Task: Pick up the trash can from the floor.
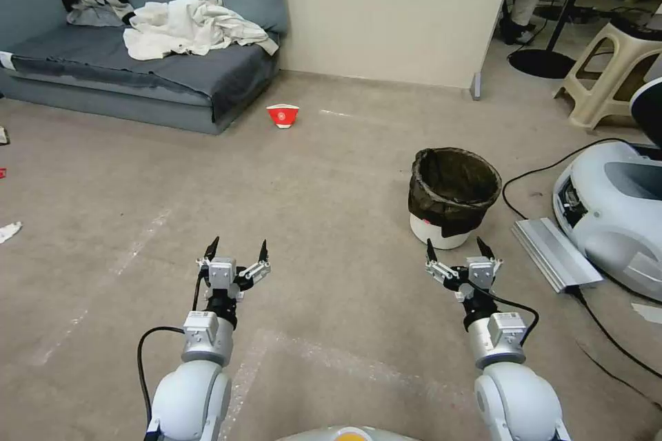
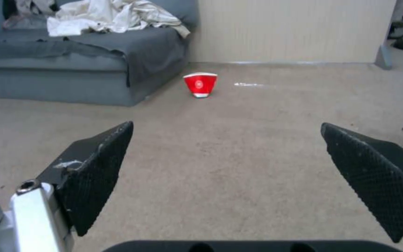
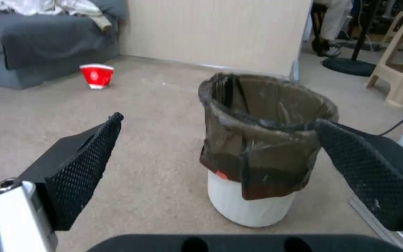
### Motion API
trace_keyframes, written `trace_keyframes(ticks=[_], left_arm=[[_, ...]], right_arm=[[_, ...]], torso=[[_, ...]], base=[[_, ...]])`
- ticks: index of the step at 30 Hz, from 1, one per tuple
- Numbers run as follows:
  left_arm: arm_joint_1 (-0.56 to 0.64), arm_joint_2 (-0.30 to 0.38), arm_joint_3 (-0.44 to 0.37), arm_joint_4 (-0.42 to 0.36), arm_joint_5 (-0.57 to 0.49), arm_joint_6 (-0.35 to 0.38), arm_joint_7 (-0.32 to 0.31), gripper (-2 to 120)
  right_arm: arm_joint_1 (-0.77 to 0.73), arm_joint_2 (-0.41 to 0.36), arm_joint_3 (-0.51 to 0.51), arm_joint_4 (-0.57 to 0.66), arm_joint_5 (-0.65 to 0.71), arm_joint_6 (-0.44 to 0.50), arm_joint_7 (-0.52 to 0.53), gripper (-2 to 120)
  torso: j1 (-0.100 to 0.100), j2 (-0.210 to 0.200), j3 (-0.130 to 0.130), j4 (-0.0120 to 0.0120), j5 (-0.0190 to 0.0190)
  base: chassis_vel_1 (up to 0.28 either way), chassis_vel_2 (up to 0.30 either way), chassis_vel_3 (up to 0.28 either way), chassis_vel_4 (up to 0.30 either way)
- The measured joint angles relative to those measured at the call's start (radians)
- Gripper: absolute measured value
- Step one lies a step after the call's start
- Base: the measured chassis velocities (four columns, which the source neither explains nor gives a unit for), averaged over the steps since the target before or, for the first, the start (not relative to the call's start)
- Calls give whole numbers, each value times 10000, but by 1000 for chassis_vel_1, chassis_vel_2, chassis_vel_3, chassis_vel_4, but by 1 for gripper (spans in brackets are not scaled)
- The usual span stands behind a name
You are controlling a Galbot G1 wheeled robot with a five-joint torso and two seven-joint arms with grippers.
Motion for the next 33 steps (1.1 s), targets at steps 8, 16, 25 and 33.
trace_keyframes(ticks=[8,16,25,33], left_arm=[[1382,-353,-399,-2427,-1104,1646,144,100],[2257,-623,-651,-3234,-1451,1394,664,100],[2301,-620,-794,-3008,-1357,1010,780,100],[2327,-632,-794,-2992,-1271,1028,780,100]], right_arm=[[-1308,329,128,2445,272,-1232,188,100],[-1882,419,176,3301,1065,-523,239,100],[-1842,386,153,3113,1117,-124,239,100],[-1834,371,155,3090,1120,-9,237,100]], torso=[[-1,1,-1,0,1],[-1,1,-1,1,3],[-1,1,0,0,1],[0,1,-1,0,1]], base=[[0,0,0,0],[0,0,0,0],[0,0,0,0],[0,0,0,0]])
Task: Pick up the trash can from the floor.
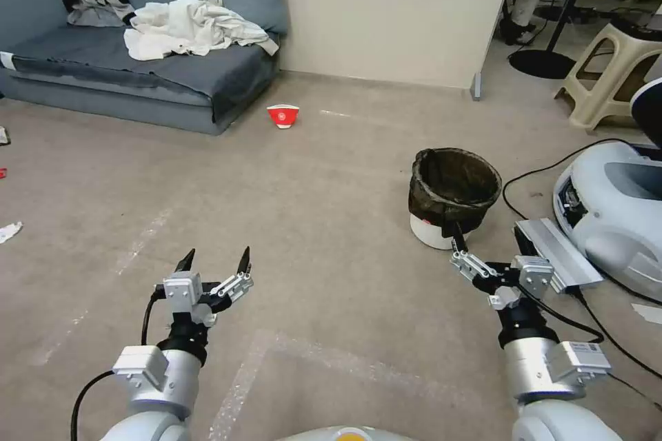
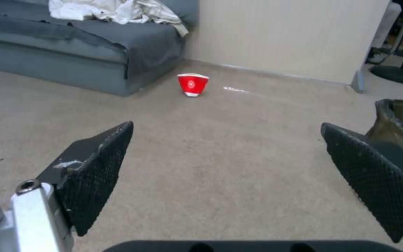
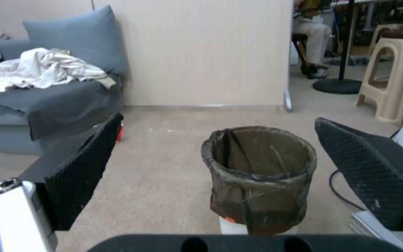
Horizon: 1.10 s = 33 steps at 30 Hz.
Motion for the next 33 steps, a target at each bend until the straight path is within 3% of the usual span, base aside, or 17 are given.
trace_keyframes(ticks=[13,33], left_arm=[[42,-13,22,-7,15,25,-9,100],[23,-24,32,-33,-2,25,-74,100]], right_arm=[[-35,-3,20,-5,-10,116,-14,100],[-28,-18,42,-141,-44,394,3,100]], torso=[[0,0,0,0,0],[0,0,1,-5,1]], base=[[-33,-33,-34,-25],[-106,-111,-104,-105]])
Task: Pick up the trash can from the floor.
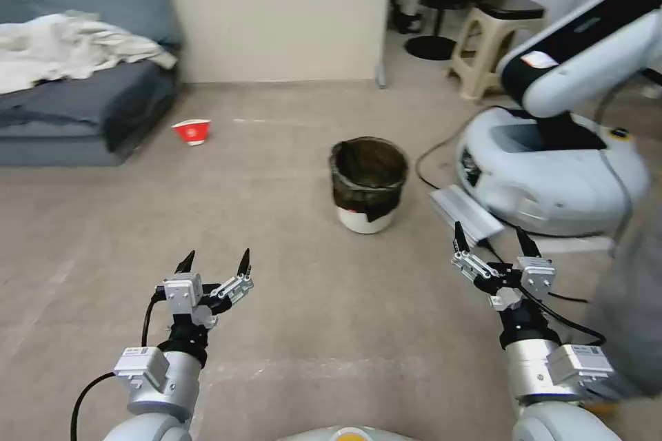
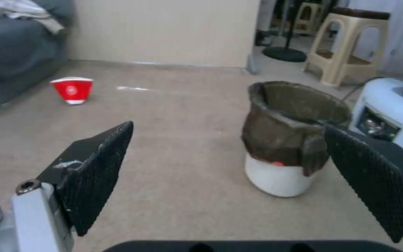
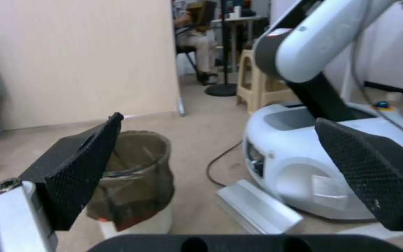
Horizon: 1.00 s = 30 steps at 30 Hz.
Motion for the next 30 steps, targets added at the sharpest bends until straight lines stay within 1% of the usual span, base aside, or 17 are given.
trace_keyframes(ticks=[6,23,30], left_arm=[[-37,0,-1,11,-30,0,-136,100],[-129,17,12,55,-35,17,-157,100],[-115,28,17,56,-42,20,-157,100]], right_arm=[[45,-18,-10,-127,41,250,-23,100],[52,-25,0,-203,184,370,-190,100],[19,-21,16,-171,184,394,-193,100]], torso=[[0,0,1,8,-1],[0,0,0,5,-1],[0,0,0,4,-2]], base=[[-31,-25,-22,-29],[0,0,0,0],[-85,76,87,-86]])
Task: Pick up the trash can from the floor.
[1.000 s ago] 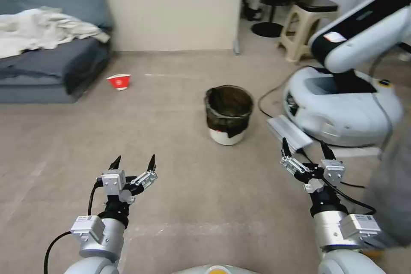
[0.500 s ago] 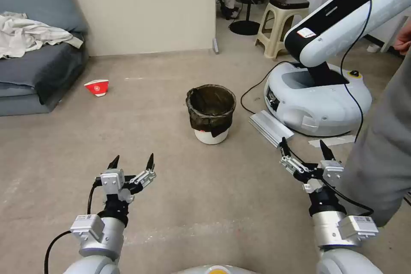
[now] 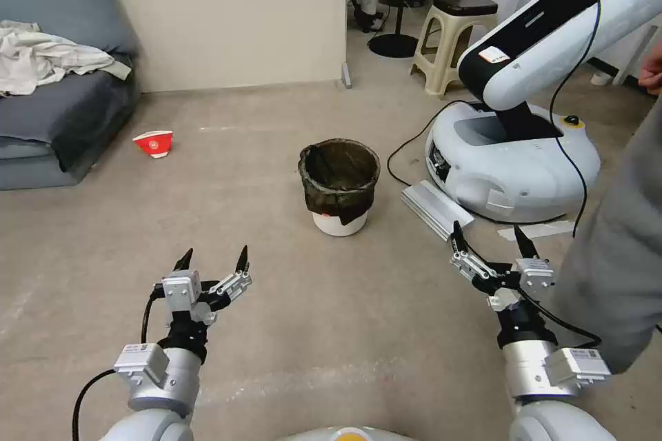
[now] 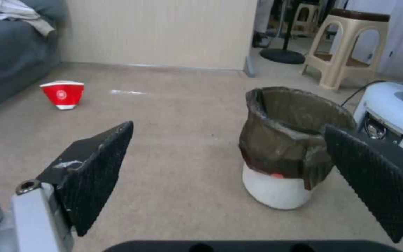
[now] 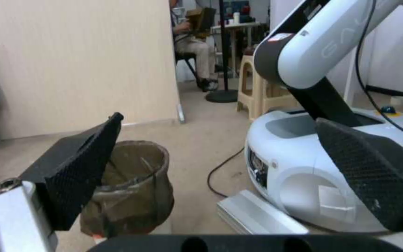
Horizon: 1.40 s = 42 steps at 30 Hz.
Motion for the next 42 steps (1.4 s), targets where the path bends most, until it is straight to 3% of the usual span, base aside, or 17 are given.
trace_keyframes(ticks=[42], left_arm=[[157,6,-23,-128,-10,-47,18,100]], right_arm=[[-143,15,43,150,-35,145,12,100]], torso=[[0,0,0,0,1]], base=[[-129,130,129,-126]])
